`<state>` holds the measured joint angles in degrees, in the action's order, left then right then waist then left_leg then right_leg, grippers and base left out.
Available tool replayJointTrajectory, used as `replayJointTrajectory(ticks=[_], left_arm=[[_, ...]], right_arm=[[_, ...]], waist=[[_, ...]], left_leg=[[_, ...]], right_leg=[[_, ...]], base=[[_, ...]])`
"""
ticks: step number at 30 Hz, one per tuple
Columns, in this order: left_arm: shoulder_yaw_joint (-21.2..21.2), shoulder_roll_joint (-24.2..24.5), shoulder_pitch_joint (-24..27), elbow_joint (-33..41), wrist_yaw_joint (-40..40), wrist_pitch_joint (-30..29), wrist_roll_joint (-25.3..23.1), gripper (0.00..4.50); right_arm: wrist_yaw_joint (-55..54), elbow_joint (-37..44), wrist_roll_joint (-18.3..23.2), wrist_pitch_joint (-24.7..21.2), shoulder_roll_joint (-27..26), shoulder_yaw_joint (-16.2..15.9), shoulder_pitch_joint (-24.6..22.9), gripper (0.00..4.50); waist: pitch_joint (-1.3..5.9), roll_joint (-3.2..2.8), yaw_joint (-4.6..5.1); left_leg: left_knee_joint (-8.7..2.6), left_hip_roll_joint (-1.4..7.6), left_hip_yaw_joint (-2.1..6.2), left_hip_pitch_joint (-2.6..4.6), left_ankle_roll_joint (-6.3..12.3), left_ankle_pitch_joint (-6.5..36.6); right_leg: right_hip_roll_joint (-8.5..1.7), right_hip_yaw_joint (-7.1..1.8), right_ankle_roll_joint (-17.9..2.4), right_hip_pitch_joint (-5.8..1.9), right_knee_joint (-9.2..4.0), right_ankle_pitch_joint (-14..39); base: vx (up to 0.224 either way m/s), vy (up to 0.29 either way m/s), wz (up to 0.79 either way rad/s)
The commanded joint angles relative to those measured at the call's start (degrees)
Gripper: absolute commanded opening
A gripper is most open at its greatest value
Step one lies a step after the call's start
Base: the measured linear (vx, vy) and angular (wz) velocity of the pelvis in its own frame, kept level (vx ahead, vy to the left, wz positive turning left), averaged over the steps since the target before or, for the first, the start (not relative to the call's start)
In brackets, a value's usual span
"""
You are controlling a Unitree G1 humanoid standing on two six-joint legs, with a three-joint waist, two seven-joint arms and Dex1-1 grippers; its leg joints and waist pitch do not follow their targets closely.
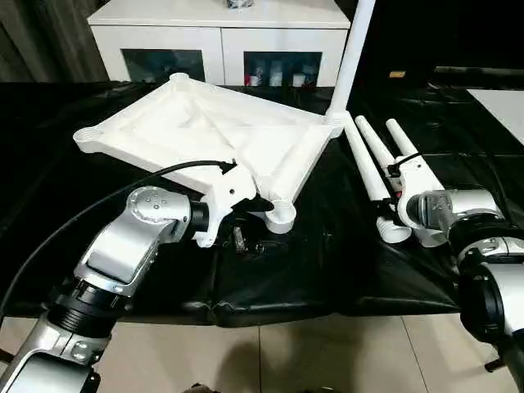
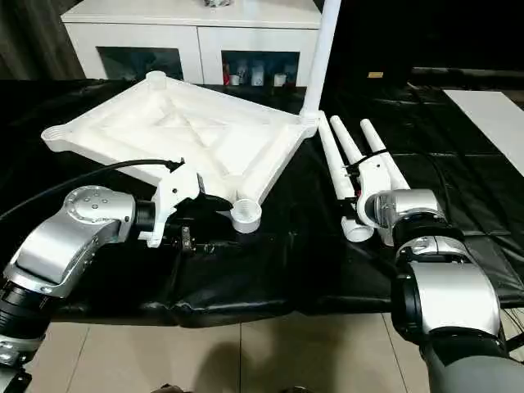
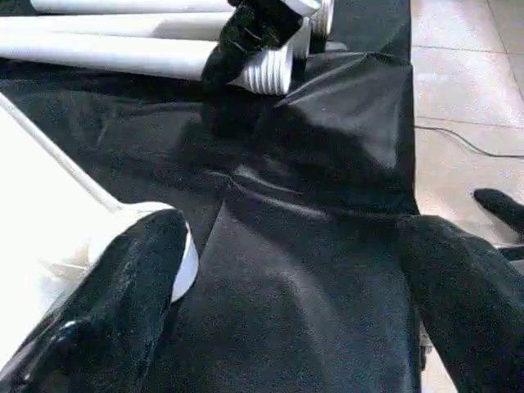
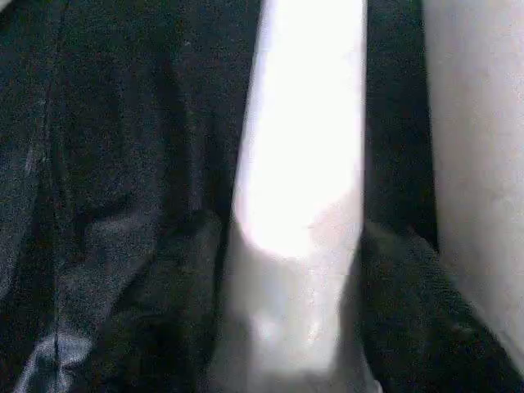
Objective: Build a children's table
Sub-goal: Pick table leg
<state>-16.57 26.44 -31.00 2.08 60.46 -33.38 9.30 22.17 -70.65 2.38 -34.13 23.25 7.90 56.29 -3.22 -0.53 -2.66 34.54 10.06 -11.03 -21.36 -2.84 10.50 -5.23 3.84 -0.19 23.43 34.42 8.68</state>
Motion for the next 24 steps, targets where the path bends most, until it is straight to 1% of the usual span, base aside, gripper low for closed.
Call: replayJointTrajectory(ticks=[1,2,3,4,7,8,9,10,11,12,13,14,15,16,17,18,19,20,21,22,23,24], left_arm=[[-0.21,0.14,-0.71,1.04,-0.43,0.34,0.09,4.50],[0.26,-0.08,-0.84,0.88,-0.99,0.78,0.08,4.50],[0.55,-0.24,-0.92,0.76,-1.25,1.29,0.08,4.50],[0.95,-0.52,-1.00,0.60,-1.60,1.66,0.20,4.50],[2.03,-1.42,-1.28,0.15,-2.74,2.44,0.57,4.50],[2.47,-1.99,-1.54,-0.36,-3.50,2.98,0.56,4.50],[2.74,-2.35,-1.71,-0.71,-4.05,3.36,0.57,4.50],[2.79,-2.45,-1.77,-0.83,-4.21,3.51,0.54,4.50],[3.04,-3.14,-2.11,-1.80,-5.26,4.53,0.29,4.50],[3.11,-3.43,-2.26,-2.24,-5.69,5.01,0.18,4.50],[3.14,-3.50,-2.29,-2.34,-5.82,5.11,0.15,4.50],[3.47,-4.39,-2.77,-3.55,-7.45,6.26,-0.25,4.50],[3.52,-4.52,-2.85,-3.71,-7.71,6.41,-0.32,4.50],[4.78,-6.30,-3.65,-4.98,-10.34,6.64,-0.27,4.50],[6.05,-8.05,-4.39,-6.06,-12.74,6.45,0.01,4.50],[6.05,-8.05,-4.39,-6.06,-12.74,6.45,0.01,4.50],[6.94,-9.26,-4.90,-6.81,-14.38,6.32,0.21,4.50],[8.06,-10.67,-5.37,-7.23,-15.73,5.06,1.11,4.50],[8.06,-10.67,-5.37,-7.23,-15.73,5.06,1.11,4.50],[9.92,-12.74,-5.76,-7.16,-17.21,2.65,3.23,4.50],[9.92,-12.74,-5.76,-7.16,-17.21,2.65,3.23,4.50],[11.73,-14.86,-6.12,-7.08,-18.62,0.79,5.49,4.50]], right_arm=[[-2.03,-2.14,1.70,-0.13,-0.49,1.60,-1.67,2.16],[-3.75,-1.88,2.74,0.61,-0.43,3.04,-2.08,2.08],[-5.07,-1.57,3.26,1.29,-0.42,3.89,-2.37,2.08],[-6.21,-1.11,3.66,2.58,-0.44,4.58,-2.72,1.99],[-7.99,0.35,4.61,5.83,-0.66,6.13,-3.58,1.89],[-7.65,2.36,4.76,9.02,-1.19,6.37,-4.54,1.89],[-7.46,3.84,4.85,11.30,-1.61,6.56,-5.24,1.89],[-7.25,4.32,5.00,11.69,-1.77,6.68,-5.43,1.89],[-5.83,7.98,6.20,14.45,-2.91,7.46,-6.92,1.88],[-5.28,9.62,6.80,15.45,-3.40,7.86,-7.58,1.88],[-5.19,9.96,6.92,15.64,-3.50,7.93,-7.71,1.88],[-4.21,14.03,8.31,18.02,-4.70,8.71,-9.36,1.88],[-4.10,14.57,8.50,18.31,-4.86,8.81,-9.58,1.88],[-2.81,19.47,10.36,20.04,-6.13,9.57,-11.64,1.88],[-1.48,24.23,12.13,21.55,-7.34,10.19,-13.64,1.88],[-1.48,24.23,12.13,21.55,-7.34,10.19,-13.64,1.88],[-0.57,27.53,13.37,22.60,-8.17,10.60,-15.03,1.88],[0.34,32.11,15.24,23.55,-9.43,11.21,-16.96,1.88],[0.34,32.11,15.24,23.55,-9.43,11.21,-16.96,1.88],[1.78,37.60,17.72,24.09,-10.97,11.70,-19.22,1.88],[1.78,37.60,17.72,24.09,-10.97,11.70,-19.22,1.87],[3.43,43.18,20.04,23.88,-12.44,11.41,-21.62,1.87]], waist=[[3.84,0.18,-0.07],[3.83,0.26,0.02],[3.84,0.46,0.08],[3.80,0.34,0.11],[3.81,0.49,0.29],[3.77,0.39,0.36],[3.80,0.40,0.47],[3.80,0.45,0.47],[3.77,0.51,0.53],[3.90,0.50,0.56],[4.04,0.62,0.68],[3.99,0.34,0.64],[4.21,0.43,0.65],[4.27,0.66,0.75],[4.54,0.57,0.31],[4.57,0.61,0.46],[4.77,0.49,0.08],[4.64,0.66,0.15],[4.58,0.59,0.07],[4.71,0.45,-0.11],[4.68,0.60,-0.13],[4.72,0.28,-0.22]], left_leg=[[-3.95,2.58,1.02,0.82,-0.92,16.12],[-3.95,2.50,1.00,0.83,-1.02,16.51],[-3.93,2.50,0.98,0.85,-0.96,16.67],[-3.94,2.45,1.06,0.87,-1.03,17.01],[-3.93,2.37,1.06,0.87,-1.11,17.40],[-3.92,2.37,1.12,0.90,-1.09,18.01],[-3.96,2.35,1.15,0.88,-1.10,18.19],[-4.01,2.36,1.14,0.83,-1.00,18.25],[-3.99,2.31,1.10,0.78,-0.86,18.30],[-4.03,2.34,1.12,0.69,-0.52,17.63],[-4.06,2.36,1.19,0.57,-0.11,16.59],[-4.11,2.35,1.07,0.40,0.38,15.85],[-3.91,2.38,1.06,0.51,0.40,15.16],[-3.92,2.21,0.96,0.14,1.19,13.51],[-3.63,2.40,0.86,0.64,1.78,12.06],[-3.67,2.37,0.80,0.30,2.35,11.10],[-3.51,2.49,0.87,0.25,3.21,8.53],[-3.44,2.41,0.71,0.05,4.25,7.56],[-3.46,2.38,0.71,0.03,4.59,7.29],[-3.46,2.55,0.81,0.18,5.05,6.85],[-3.42,2.45,0.57,0.11,5.37,6.42],[-3.52,2.56,0.84,0.07,5.93,5.94]], right_leg=[[-2.90,-2.09,-13.39,-2.40,-3.85,19.84],[-2.85,-2.03,-13.18,-2.33,-3.95,20.27],[-2.90,-2.06,-13.05,-2.29,-4.02,20.47],[-2.93,-2.02,-12.82,-2.25,-4.09,21.26],[-3.00,-2.00,-12.12,-2.22,-4.30,22.23],[-2.97,-1.95,-11.75,-2.06,-4.41,23.11],[-2.90,-1.92,-11.50,-2.09,-4.42,23.17],[-2.91,-1.93,-11.44,-2.11,-4.49,23.05],[-2.89,-1.95,-11.30,-2.08,-4.55,23.09],[-2.95,-2.04,-11.07,-2.28,-4.47,22.11],[-2.89,-2.01,-11.44,-2.44,-4.21,20.88],[-2.84,-2.05,-11.45,-2.56,-4.40,19.73],[-2.91,-2.09,-11.83,-2.52,-4.08,18.61],[-2.70,-2.09,-12.16,-2.89,-3.93,16.81],[-2.90,-2.20,-12.55,-2.55,-3.78,15.06],[-2.74,-2.20,-13.06,-2.78,-3.56,13.45],[-2.78,-2.15,-13.62,-2.81,-3.19,10.46],[-2.65,-2.17,-14.13,-2.80,-3.13,8.94],[-2.62,-2.16,-14.25,-2.85,-3.10,8.71],[-2.72,-2.10,-14.55,-2.82,-2.98,8.37],[-2.56,-2.21,-14.49,-2.90,-2.95,7.39],[-2.58,-2.02,-15.33,-2.84,-2.85,7.10]], base=[[0.000,0.000,0.00],[0.000,0.000,0.00],[0.000,0.000,0.00],[0.000,0.000,0.00],[0.000,0.000,0.00],[0.000,0.000,0.00],[0.000,0.000,0.00],[0.000,0.000,0.00],[0.000,0.000,0.00],[0.000,0.000,0.00],[0.000,0.000,0.00],[0.000,0.000,0.00],[0.000,0.000,0.00],[0.000,0.000,0.00],[0.000,0.000,0.00],[0.000,0.000,0.00],[0.000,0.000,0.00],[0.000,0.000,0.00],[0.000,0.000,0.00],[0.000,0.000,0.00],[0.000,0.000,0.00],[0.000,0.000,0.00]])
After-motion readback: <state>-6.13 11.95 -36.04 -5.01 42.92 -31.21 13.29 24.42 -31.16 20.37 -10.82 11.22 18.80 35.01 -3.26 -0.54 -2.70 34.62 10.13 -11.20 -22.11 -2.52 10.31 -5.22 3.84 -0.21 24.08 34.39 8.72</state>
